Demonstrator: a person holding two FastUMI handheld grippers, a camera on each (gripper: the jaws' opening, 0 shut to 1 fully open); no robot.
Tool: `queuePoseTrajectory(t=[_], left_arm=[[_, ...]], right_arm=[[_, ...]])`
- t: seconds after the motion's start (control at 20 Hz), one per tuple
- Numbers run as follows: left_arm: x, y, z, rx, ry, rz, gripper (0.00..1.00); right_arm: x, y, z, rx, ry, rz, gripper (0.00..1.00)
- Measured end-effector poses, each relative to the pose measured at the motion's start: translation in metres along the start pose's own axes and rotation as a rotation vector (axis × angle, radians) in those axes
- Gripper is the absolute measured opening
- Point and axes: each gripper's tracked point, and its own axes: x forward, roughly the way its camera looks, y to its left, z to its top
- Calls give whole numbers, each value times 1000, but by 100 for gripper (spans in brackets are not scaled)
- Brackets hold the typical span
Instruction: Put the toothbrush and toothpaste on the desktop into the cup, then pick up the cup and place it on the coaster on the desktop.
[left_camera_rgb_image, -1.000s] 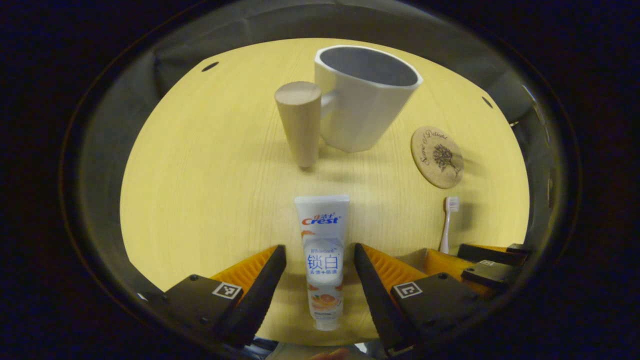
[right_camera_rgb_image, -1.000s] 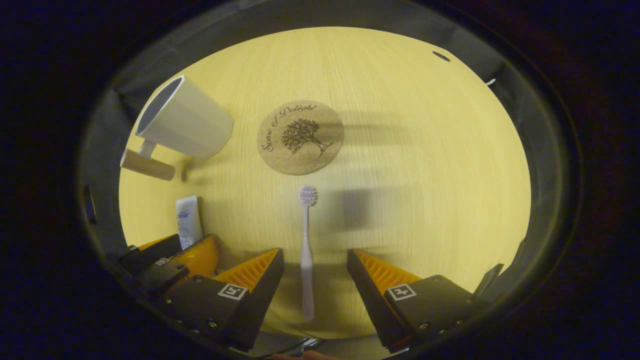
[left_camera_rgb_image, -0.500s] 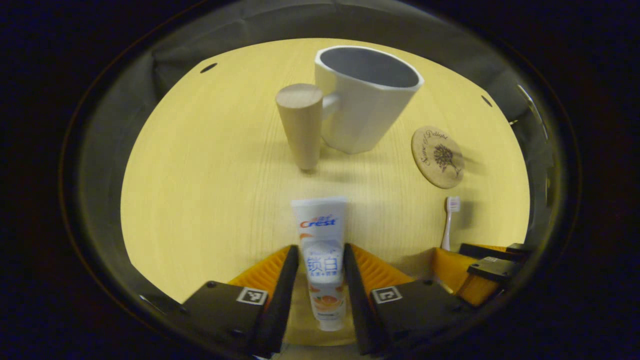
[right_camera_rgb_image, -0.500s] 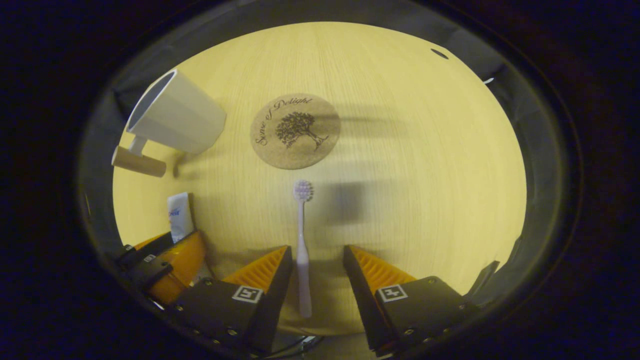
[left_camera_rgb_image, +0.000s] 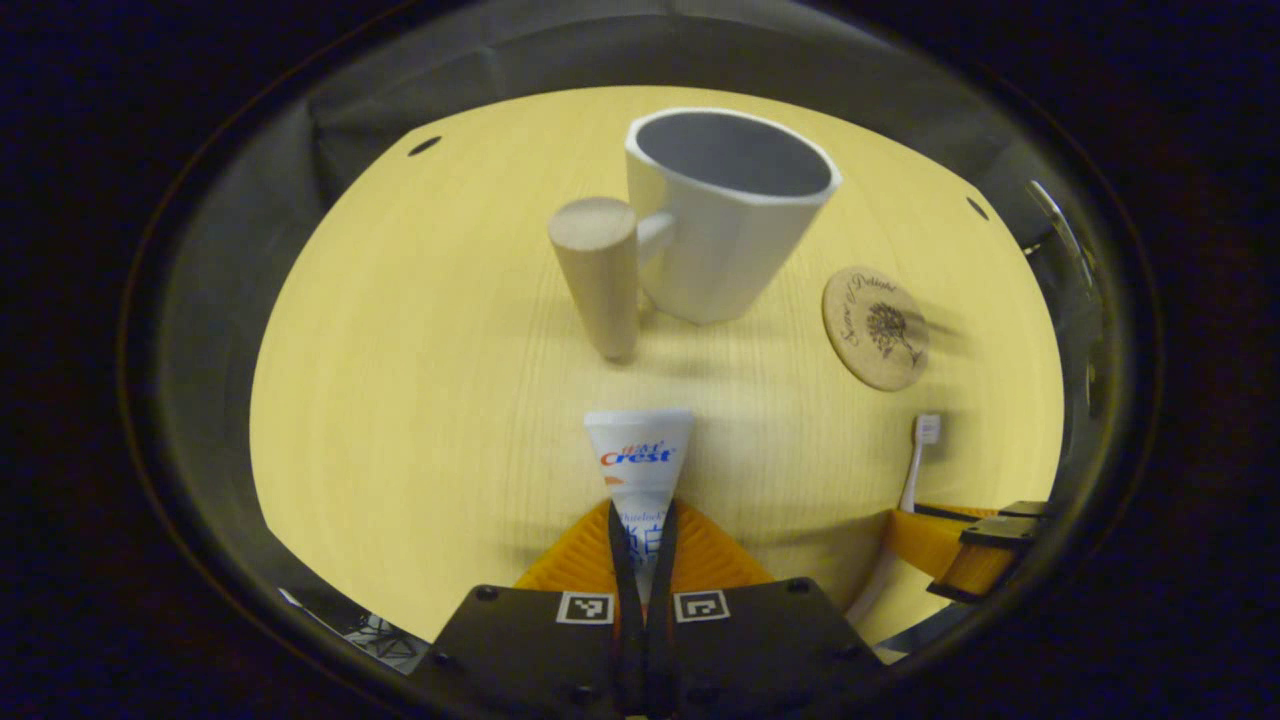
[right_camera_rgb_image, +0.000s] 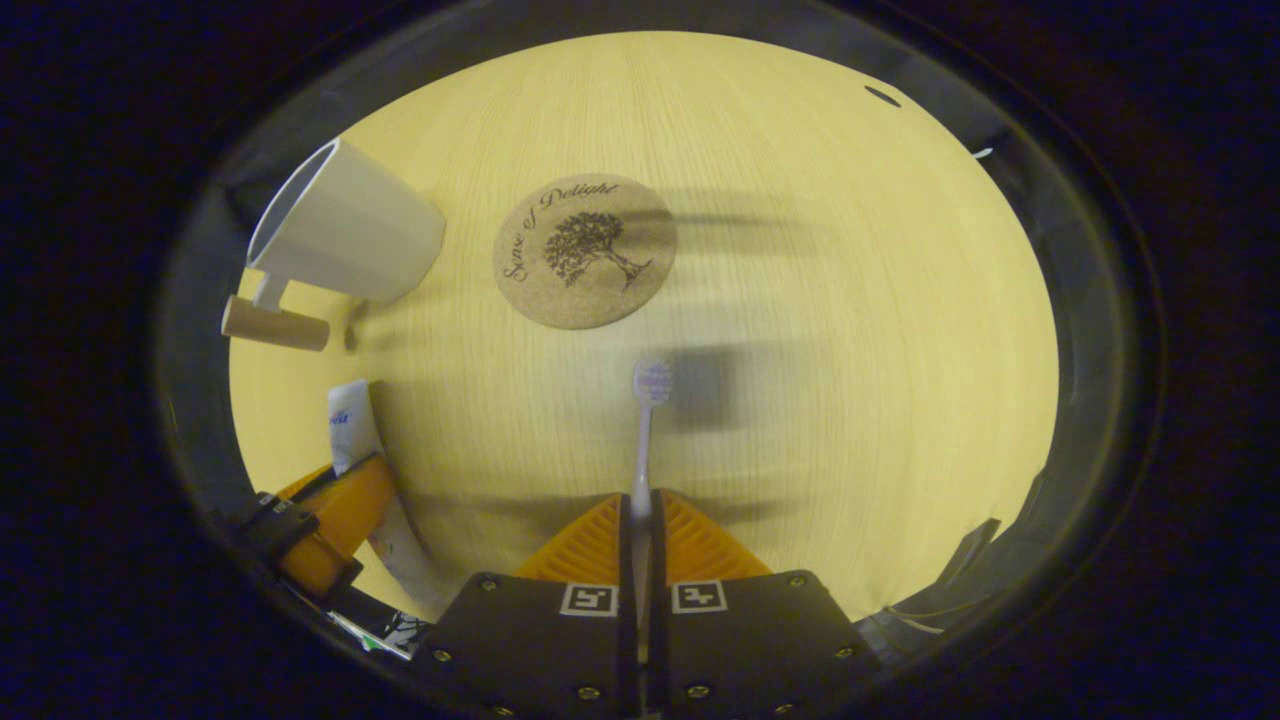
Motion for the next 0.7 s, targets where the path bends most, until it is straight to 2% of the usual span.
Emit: queuePoseTrajectory(t=[0.15,0.3,0.35,0.4,0.7], left_arm=[[-6,1,-2,10,14,-5,7],[-33,-3,1,19,-5,-14,8],[-47,-6,5,18,-22,-28,10],[-60,-9,8,14,-35,-38,8],[-148,-22,46,4,-154,-112,8]], right_arm=[[3,0,0,3,-6,-3,5],[2,0,1,-2,-12,-2,5],[2,0,1,-4,-15,-1,5],[2,0,1,-4,-16,-1,5],[2,0,2,-10,-34,3,5]])
